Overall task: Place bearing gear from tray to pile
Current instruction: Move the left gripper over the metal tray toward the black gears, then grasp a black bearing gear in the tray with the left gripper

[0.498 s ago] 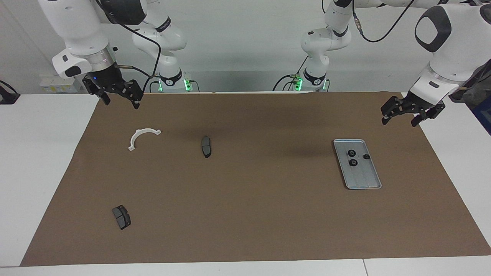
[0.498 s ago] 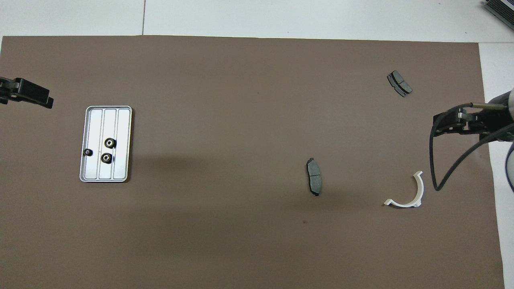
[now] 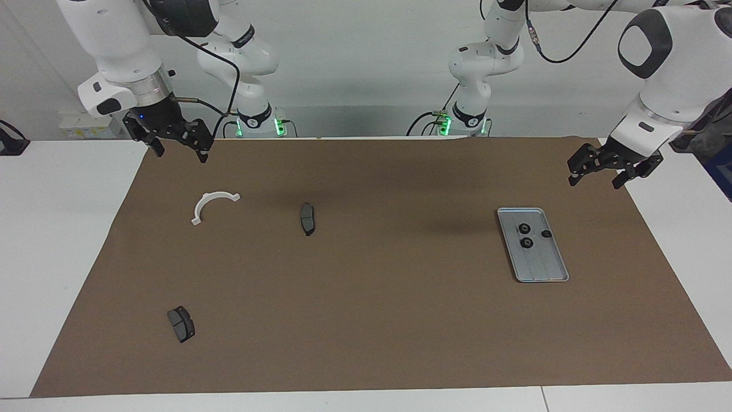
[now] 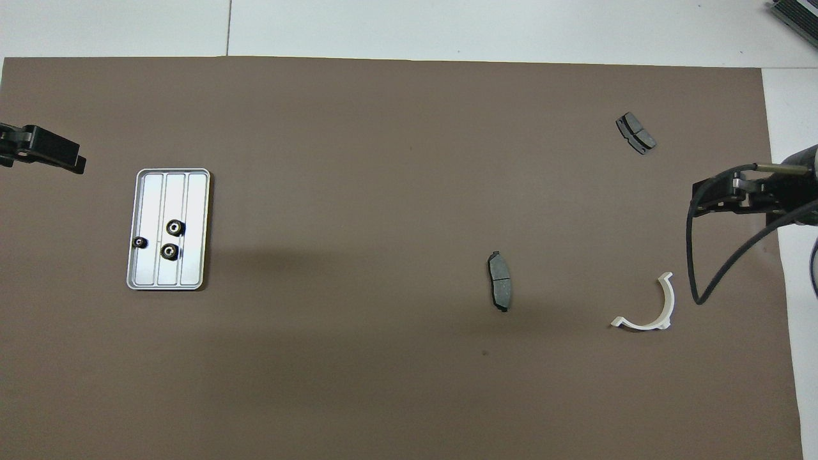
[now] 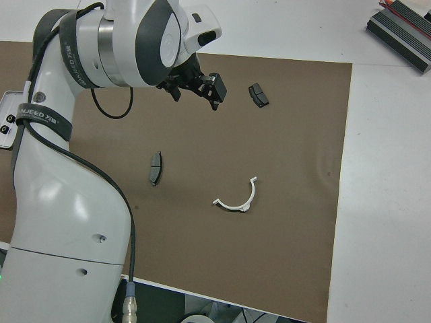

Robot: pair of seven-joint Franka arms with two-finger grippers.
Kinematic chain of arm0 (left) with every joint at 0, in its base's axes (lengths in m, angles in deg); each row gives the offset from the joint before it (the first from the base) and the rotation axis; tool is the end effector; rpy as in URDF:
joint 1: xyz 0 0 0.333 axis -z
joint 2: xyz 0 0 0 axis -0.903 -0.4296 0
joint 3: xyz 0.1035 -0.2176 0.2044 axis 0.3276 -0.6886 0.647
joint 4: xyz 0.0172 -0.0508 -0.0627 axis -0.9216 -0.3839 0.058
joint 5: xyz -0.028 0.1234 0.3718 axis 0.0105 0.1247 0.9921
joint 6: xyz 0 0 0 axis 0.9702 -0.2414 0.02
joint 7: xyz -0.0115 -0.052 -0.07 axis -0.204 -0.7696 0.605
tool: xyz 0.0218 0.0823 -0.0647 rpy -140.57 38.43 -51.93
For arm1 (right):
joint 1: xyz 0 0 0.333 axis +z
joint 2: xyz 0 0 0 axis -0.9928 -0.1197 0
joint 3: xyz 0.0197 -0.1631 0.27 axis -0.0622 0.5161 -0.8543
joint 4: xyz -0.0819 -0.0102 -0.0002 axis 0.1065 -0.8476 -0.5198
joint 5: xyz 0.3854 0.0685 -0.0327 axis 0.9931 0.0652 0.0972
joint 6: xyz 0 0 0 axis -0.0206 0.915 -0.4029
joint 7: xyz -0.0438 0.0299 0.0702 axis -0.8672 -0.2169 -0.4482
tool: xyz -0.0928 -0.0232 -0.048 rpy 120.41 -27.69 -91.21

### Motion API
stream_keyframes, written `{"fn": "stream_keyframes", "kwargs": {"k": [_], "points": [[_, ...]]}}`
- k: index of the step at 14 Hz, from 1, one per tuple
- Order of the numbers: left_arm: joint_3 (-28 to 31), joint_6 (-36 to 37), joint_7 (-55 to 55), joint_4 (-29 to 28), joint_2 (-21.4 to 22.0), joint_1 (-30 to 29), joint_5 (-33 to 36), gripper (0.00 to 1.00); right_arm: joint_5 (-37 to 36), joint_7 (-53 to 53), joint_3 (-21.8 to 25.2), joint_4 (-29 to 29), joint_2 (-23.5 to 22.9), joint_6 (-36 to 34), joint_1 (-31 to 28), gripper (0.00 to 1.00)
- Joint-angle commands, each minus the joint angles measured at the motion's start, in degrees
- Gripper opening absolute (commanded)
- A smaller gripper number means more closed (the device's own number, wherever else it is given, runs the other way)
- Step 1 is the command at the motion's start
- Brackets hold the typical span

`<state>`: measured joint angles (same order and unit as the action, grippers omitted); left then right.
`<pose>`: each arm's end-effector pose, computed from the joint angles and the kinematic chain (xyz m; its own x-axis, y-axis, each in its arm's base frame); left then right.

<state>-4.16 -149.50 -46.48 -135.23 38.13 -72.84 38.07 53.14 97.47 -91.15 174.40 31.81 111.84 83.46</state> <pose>0.6145 0.0093 0.5957 0.9866 -0.1622 -0.0165 -0.1620 -0.9867 0.0111 0.5489 0.0125 0.6208 0.9836 -0.1790 -0.0205 -0.1780 -0.9830 0.0442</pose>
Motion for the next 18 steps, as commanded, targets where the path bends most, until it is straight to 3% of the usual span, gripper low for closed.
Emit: {"fn": "stream_keyframes", "kwargs": {"k": [1,7,8,12,18], "points": [[0.8,-9.3,0.6,-14.3,6.3,-0.2,0.8,1.00,1.2,-1.6,-0.1,0.5,0.9,-0.5,-0.5,1.00],[1.0,-31.5,0.9,-33.9,7.0,-0.4,0.7,0.99,1.2,-1.6,-0.1,0.5,0.9,-0.6,-0.5,1.00],[1.0,-34.2,0.9,-36.2,7.1,-0.4,0.7,0.91,1.2,-1.6,-0.1,0.5,0.9,-0.6,-0.5,1.00],[0.9,-40.7,0.8,-41.5,5.1,-0.7,0.7,0.71,1.2,-1.6,-0.2,0.5,0.9,-0.6,-0.5,1.00],[0.9,-51.3,0.5,-46.6,1.8,-0.1,0.8,0.70,1.2,-1.6,-0.1,0.5,0.9,-0.5,-0.5,1.00]]}}
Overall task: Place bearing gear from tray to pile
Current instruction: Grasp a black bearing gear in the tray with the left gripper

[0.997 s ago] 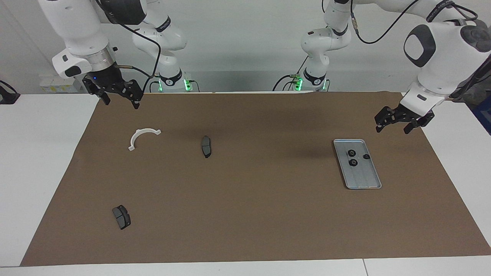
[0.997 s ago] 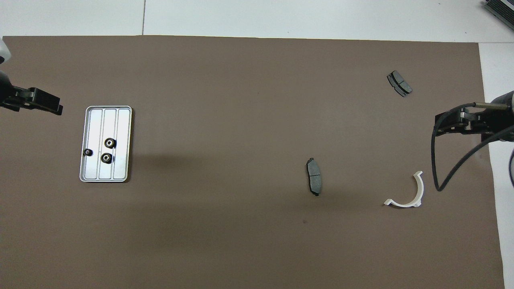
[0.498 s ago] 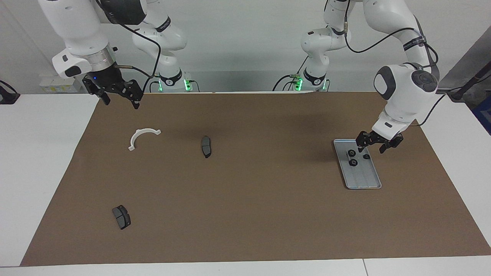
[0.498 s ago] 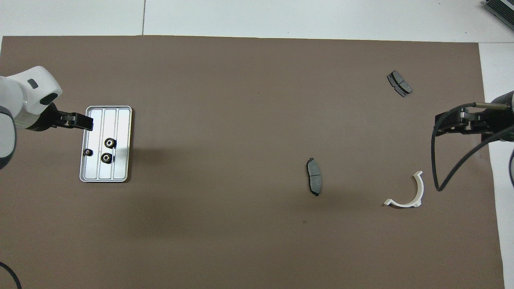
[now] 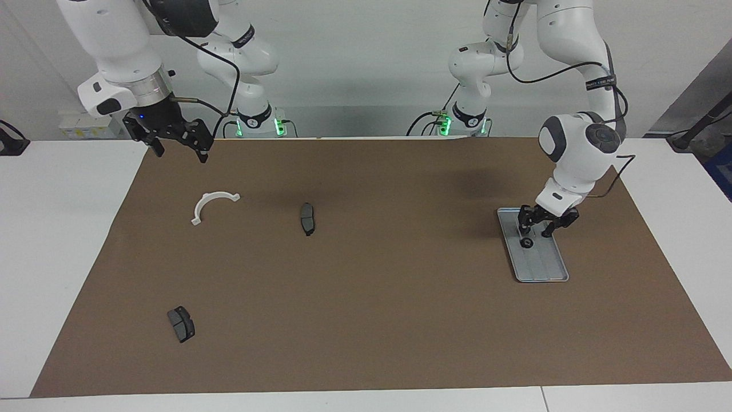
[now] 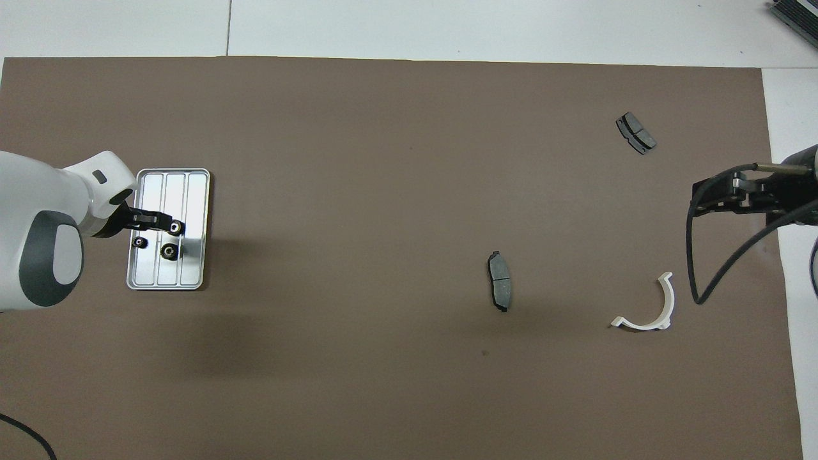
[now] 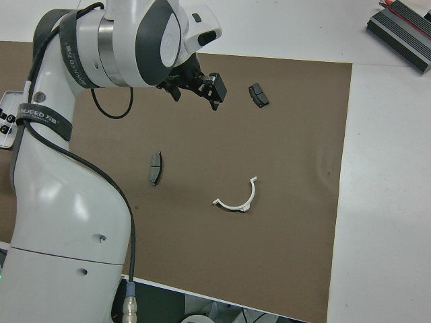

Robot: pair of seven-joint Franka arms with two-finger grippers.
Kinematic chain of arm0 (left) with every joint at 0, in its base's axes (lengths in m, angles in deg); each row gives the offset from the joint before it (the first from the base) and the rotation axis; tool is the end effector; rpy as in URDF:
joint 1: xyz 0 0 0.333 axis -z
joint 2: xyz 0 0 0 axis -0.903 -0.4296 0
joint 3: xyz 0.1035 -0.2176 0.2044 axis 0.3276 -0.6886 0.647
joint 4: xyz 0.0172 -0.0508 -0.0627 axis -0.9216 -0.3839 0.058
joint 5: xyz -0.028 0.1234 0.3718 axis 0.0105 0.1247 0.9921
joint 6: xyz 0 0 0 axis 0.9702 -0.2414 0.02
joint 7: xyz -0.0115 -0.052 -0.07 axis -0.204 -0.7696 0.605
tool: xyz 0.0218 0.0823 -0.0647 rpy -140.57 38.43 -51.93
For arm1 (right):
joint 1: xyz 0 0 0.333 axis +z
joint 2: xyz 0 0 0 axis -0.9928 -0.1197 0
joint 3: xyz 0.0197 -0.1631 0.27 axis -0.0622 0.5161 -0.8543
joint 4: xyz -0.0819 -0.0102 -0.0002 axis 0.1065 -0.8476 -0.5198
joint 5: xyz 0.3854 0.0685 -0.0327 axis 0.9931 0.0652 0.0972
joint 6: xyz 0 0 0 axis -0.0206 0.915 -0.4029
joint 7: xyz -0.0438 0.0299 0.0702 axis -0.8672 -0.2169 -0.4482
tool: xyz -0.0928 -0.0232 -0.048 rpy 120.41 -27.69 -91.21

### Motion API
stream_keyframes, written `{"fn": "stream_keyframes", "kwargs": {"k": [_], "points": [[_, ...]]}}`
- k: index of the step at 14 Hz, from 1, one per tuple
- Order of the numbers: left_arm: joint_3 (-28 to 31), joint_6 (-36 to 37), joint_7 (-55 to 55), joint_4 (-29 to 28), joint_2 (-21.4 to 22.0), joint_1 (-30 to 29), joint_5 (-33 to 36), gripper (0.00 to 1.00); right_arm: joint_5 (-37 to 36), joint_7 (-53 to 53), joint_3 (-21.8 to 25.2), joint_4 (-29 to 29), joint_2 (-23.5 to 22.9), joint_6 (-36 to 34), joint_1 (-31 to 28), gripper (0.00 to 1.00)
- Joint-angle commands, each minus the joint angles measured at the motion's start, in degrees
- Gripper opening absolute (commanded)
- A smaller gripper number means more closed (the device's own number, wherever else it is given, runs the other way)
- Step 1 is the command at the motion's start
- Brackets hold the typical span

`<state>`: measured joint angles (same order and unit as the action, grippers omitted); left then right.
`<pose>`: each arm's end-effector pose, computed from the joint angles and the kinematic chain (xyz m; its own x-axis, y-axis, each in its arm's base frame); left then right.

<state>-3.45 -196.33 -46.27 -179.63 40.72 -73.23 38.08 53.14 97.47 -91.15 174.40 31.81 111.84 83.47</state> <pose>0.5641 0.0096 0.3331 0.9856 -0.1546 0.0689 -0.1546 -0.9880 -0.0057 0.5489 0.0126 0.6208 0.9837 -0.1789 -0.0205 -0.1778 -0.9831 0.0442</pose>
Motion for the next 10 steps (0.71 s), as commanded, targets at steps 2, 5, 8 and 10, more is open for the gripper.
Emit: {"fn": "stream_keyframes", "kwargs": {"k": [2,5,8,10], "points": [[0.2,-6.4,0.2,-2.8,-1.7,0.5,0.8,0.70,1.2,-1.6,-0.1,0.5,0.9,-0.6,-0.5,1.00],[0.2,-8.6,-0.1,-2.8,-3.0,1.5,0.8,0.70,1.2,-1.6,-0.1,0.5,0.9,-0.5,-0.5,1.00],[0.2,-8.2,-0.2,-2.8,-3.0,1.6,0.8,0.53,1.2,-1.6,-0.1,0.5,0.9,-0.5,-0.5,1.00],[0.2,-7.1,-0.1,-2.8,-2.9,1.6,0.8,0.36,1.2,-1.6,-0.1,0.5,0.9,-0.6,-0.5,1.00]]}}
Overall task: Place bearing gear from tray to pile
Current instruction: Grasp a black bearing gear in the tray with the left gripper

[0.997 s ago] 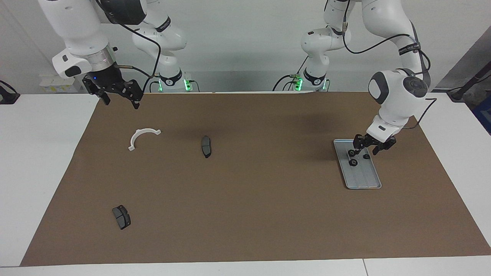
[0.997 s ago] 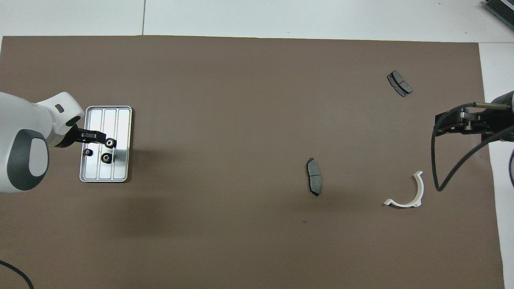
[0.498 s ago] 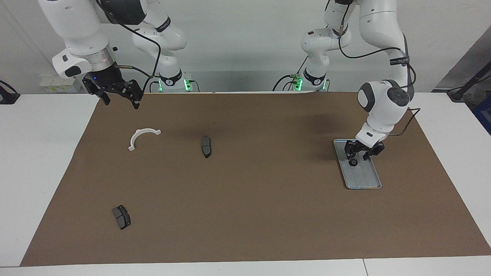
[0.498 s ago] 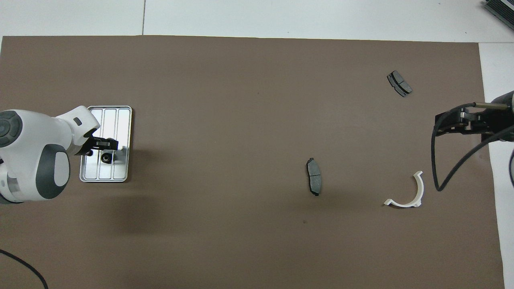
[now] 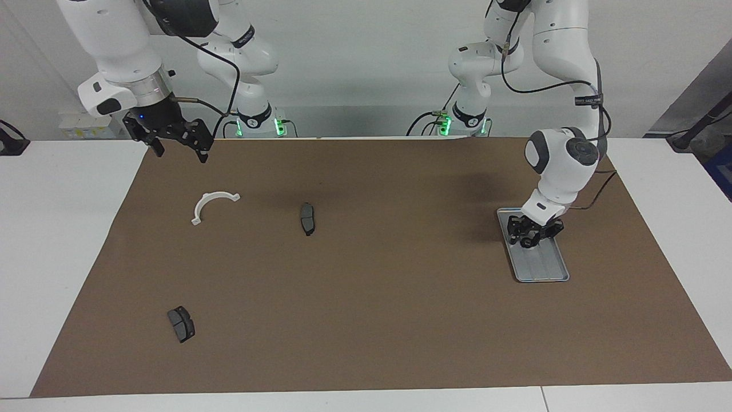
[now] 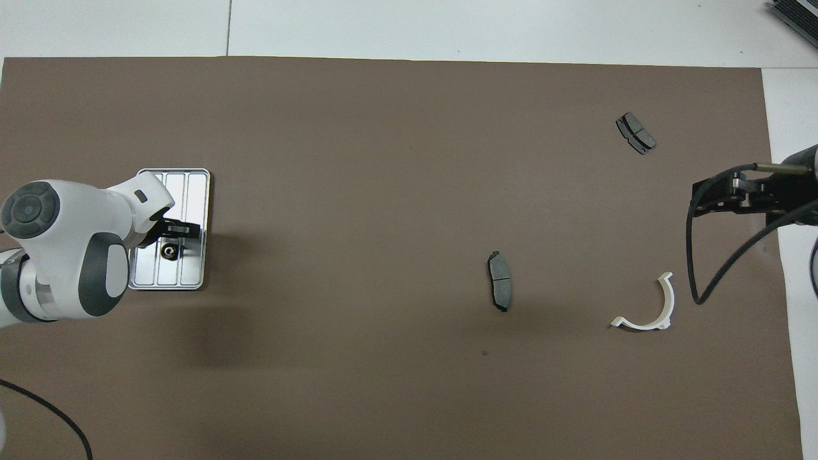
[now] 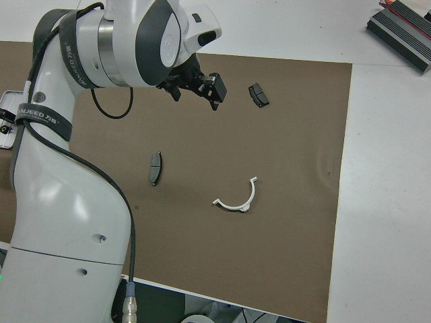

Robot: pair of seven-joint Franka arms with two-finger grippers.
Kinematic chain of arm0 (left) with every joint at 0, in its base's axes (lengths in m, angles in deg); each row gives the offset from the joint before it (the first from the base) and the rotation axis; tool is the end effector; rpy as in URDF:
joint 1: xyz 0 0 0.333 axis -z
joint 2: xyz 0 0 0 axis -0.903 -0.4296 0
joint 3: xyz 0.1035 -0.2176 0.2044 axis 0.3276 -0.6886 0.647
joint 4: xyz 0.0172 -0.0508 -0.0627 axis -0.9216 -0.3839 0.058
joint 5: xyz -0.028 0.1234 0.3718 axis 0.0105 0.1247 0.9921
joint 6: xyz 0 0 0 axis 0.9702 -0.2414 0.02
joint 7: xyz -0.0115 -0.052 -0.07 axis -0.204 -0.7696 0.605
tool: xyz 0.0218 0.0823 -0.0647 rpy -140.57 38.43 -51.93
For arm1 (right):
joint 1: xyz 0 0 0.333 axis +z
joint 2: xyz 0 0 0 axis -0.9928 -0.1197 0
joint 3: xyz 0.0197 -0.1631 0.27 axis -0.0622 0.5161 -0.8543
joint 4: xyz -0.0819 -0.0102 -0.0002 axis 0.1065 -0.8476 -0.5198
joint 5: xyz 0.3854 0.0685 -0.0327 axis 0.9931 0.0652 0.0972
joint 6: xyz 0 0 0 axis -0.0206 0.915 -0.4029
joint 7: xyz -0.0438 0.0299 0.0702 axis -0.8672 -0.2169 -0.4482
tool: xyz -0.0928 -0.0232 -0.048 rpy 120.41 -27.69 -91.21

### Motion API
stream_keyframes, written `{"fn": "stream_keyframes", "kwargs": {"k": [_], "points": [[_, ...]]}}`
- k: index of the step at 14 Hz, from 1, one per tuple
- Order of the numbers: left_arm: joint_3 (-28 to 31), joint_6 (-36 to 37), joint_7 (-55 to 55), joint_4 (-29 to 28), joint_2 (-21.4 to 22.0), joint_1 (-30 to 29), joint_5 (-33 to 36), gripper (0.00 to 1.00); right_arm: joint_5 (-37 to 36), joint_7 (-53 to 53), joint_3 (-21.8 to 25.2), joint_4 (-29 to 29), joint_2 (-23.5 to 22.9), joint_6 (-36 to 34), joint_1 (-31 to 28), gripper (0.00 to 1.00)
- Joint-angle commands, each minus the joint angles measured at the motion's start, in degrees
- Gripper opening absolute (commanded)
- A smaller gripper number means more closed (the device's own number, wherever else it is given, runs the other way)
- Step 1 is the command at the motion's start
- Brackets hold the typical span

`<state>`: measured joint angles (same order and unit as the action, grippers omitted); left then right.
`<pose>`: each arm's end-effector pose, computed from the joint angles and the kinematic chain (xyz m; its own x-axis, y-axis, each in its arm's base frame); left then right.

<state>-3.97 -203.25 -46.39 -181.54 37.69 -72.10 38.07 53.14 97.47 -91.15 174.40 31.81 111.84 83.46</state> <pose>0.5649 -0.0072 0.3011 0.9774 -0.1833 0.1054 -0.1842 -0.9829 -0.0012 0.5489 0.0125 0.6208 0.9836 -0.1790 -0.0205 -0.1780 -0.9830 0.0442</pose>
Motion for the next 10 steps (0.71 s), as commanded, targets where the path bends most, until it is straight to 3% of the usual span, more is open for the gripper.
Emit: {"fn": "stream_keyframes", "kwargs": {"k": [1,4,7,10], "points": [[0.8,0.6,-0.1,-0.6,0.2,0.3,0.9,0.26,1.2,-1.6,-0.1,0.5,0.9,-0.5,-0.5,1.00],[0.8,5.0,-0.2,3.8,-0.3,0.2,1.1,0.03,1.2,-1.6,-0.1,0.5,0.9,-0.6,-0.5,1.00],[0.5,16.3,1.2,15.9,-1.9,2.2,0.9,0.00,1.2,-1.6,-0.1,0.5,0.9,-0.5,-0.5,1.00],[0.6,19.6,15.3,18.6,-1.9,9.9,0.9,0.00,1.2,-1.6,-0.1,0.5,0.9,-0.5,-0.5,1.00]]}}
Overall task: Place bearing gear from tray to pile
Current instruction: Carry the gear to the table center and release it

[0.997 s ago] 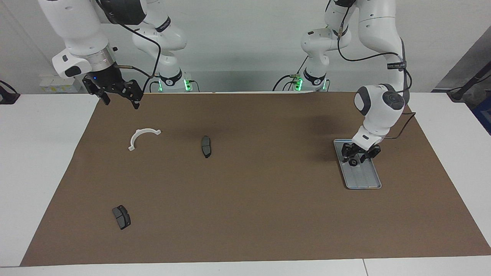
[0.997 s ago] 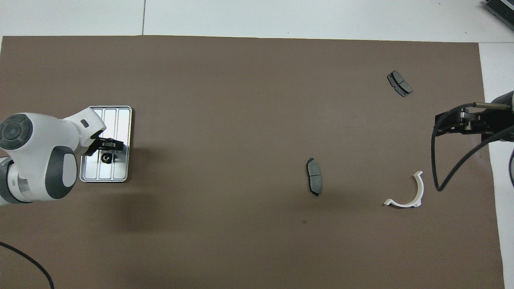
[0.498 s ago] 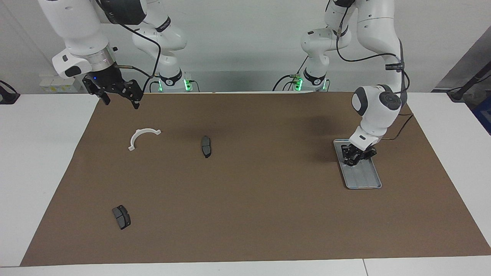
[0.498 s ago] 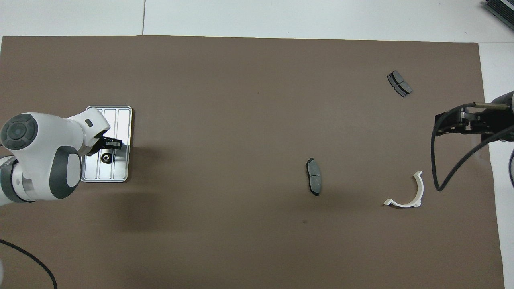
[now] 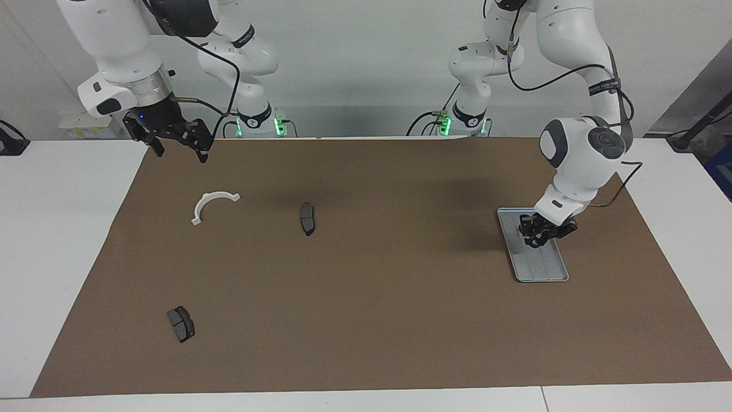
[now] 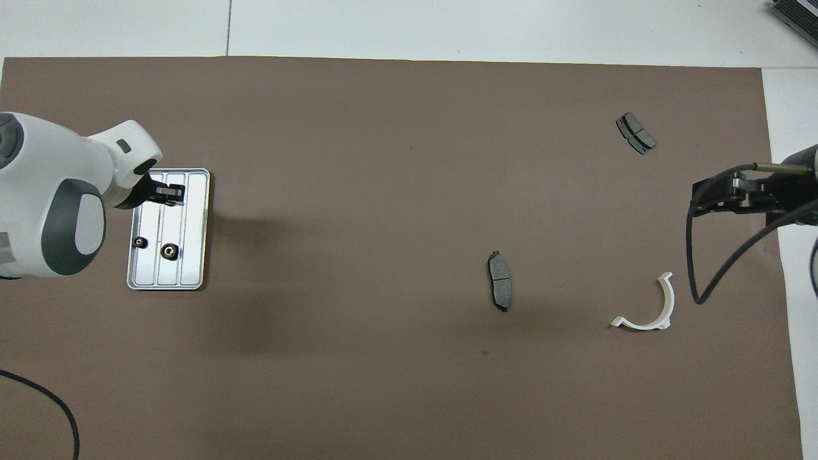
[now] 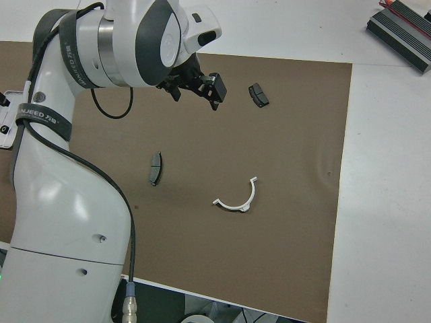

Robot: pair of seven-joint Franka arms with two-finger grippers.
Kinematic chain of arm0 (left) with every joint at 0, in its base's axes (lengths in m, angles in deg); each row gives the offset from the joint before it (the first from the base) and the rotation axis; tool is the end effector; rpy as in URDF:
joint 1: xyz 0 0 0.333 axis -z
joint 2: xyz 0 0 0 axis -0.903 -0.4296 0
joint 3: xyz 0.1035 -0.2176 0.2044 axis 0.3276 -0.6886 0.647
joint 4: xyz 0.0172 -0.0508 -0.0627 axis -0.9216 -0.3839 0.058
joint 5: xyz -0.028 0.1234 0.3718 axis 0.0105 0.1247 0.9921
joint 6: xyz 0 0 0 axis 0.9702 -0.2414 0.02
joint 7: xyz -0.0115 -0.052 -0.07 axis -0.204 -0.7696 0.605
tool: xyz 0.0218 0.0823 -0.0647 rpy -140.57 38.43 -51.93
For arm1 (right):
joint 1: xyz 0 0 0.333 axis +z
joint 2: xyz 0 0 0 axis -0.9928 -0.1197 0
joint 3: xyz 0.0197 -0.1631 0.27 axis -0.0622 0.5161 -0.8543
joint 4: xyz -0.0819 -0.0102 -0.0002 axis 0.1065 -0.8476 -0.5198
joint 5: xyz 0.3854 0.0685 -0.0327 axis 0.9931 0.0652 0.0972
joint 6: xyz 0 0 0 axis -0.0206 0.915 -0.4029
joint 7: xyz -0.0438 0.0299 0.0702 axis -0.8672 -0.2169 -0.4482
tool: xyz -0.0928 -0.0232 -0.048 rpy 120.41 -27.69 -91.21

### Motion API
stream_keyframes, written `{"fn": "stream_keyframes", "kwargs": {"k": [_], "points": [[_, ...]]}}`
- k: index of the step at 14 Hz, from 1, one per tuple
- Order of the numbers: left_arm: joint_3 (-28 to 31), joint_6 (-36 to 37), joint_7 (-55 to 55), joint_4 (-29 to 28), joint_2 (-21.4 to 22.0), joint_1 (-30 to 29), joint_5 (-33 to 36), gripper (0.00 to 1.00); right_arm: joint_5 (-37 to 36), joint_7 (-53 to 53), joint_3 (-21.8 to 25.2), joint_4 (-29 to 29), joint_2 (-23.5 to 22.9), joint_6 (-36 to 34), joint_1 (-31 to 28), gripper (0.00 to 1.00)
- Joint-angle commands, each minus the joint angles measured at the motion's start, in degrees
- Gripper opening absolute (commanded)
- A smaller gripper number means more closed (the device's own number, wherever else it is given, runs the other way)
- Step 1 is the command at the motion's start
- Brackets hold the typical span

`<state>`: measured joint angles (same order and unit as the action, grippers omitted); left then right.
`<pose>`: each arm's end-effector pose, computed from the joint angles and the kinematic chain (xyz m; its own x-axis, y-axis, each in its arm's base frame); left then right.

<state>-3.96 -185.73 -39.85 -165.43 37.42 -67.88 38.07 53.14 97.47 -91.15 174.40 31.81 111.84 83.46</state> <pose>0.6112 -0.0489 0.3937 0.9874 -0.1391 0.0754 -0.1402 -0.9901 0.0090 0.5489 0.0125 0.6208 0.9836 -0.1790 -0.0205 -0.1780 -0.9830 0.0442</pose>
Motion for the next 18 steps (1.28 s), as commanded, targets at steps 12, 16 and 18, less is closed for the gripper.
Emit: {"fn": "stream_keyframes", "kwargs": {"k": [12,16,18], "points": [[0.3,-15.7,48.5,-5.9,-4.0,34.1,0.8,0.16,1.3,-1.5,-0.1,0.5,0.9,-0.6,-0.7,1.00],[0.4,-16.0,48.7,-5.7,-4.3,36.0,0.8,1.00,1.3,-1.2,-0.1,0.5,1.4,0.5,-0.5,1.00],[0.6,-12.9,48.3,-4.0,-4.1,34.7,0.8,1.00,1.3,-1.1,-0.3,1.5,1.4,4.3,-0.2,1.00]]}}
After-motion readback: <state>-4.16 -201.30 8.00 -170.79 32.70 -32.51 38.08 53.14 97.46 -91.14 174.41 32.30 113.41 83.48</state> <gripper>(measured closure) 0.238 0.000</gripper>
